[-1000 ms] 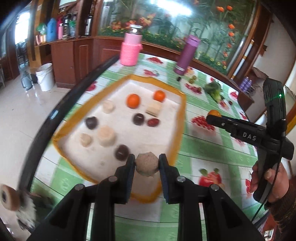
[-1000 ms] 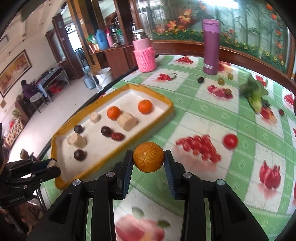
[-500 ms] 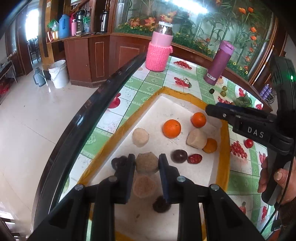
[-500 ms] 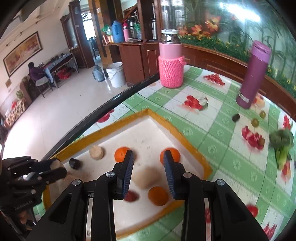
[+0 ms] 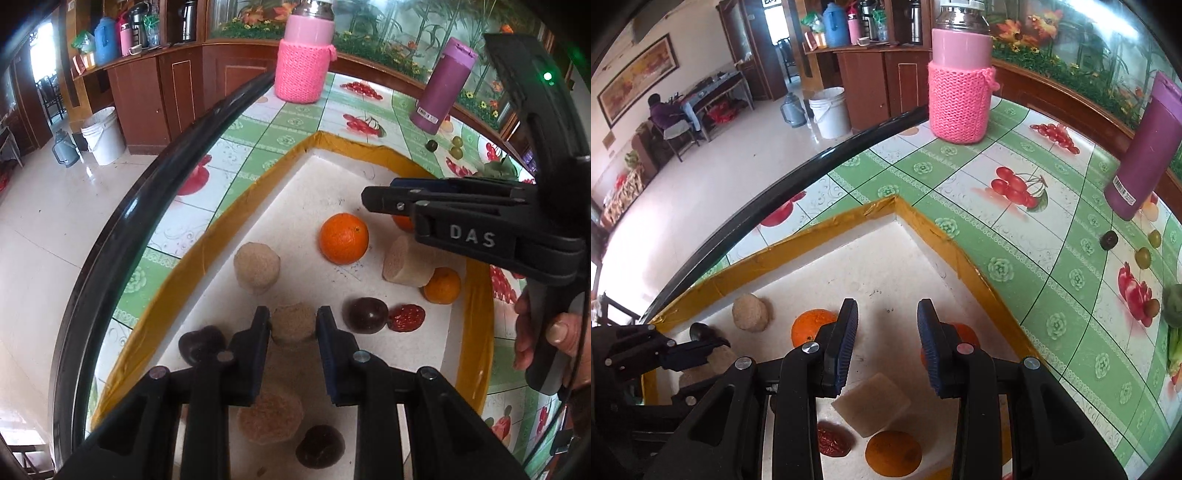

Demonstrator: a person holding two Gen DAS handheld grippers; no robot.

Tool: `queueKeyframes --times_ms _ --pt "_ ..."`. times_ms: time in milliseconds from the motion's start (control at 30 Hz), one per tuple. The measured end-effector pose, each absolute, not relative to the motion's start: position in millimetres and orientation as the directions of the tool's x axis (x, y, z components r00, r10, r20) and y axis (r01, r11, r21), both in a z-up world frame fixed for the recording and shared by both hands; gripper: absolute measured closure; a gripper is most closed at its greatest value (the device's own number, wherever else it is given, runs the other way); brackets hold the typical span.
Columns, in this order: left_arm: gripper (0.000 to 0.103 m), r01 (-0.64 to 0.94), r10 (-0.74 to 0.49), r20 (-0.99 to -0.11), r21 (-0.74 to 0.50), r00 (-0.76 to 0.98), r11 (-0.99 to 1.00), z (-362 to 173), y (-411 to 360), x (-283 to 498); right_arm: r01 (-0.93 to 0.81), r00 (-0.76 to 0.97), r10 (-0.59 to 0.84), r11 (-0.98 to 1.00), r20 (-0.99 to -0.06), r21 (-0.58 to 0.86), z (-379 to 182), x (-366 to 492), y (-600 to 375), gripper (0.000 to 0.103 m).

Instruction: Organize fruits

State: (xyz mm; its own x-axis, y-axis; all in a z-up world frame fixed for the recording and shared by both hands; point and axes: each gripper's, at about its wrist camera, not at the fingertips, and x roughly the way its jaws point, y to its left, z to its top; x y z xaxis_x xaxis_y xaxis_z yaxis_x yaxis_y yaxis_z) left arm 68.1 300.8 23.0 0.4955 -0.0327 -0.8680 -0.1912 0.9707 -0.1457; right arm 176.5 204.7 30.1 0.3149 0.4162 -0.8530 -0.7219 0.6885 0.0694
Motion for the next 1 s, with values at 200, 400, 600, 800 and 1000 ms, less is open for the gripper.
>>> queueKeyframes --times_ms 200,400,600,800,1000 --pt "0.06 -0.206 -0.007 -0.884 -0.117 0.467 0.972 18.9 298.6 72.6 -0.749 0.338 0.404 0.663 -0.85 0.018 31.0 165.5 200.6 0.064" --pt "0.038 -0.224 0.054 -0.881 -0.06 0.47 0.973 25.0 296.8 69.5 -0.75 0.366 0.385 0.661 -0.847 -0.024 35.2 151.0 193.4 0.06" --pt "0.034 -0.224 0.085 -0.866 -0.032 0.492 0.974 36.2 293.7 57.7 -0.733 0.389 0.383 0.68 -0.838 -0.03 44.0 133.5 176.2 0.058" --pt "0.024 -0.228 0.134 -0.839 0.012 0.527 0.974 50.3 287.1 40.2 -0.698 0.418 0.4 0.716 -0.816 -0.006 58.0 113.2 155.0 0.044" --pt "0.021 -0.245 0.151 -0.827 0.016 0.541 0.969 57.9 284.7 23.3 -0.676 0.442 0.398 0.737 -0.804 -0.007 65.8 85.2 136.6 0.037"
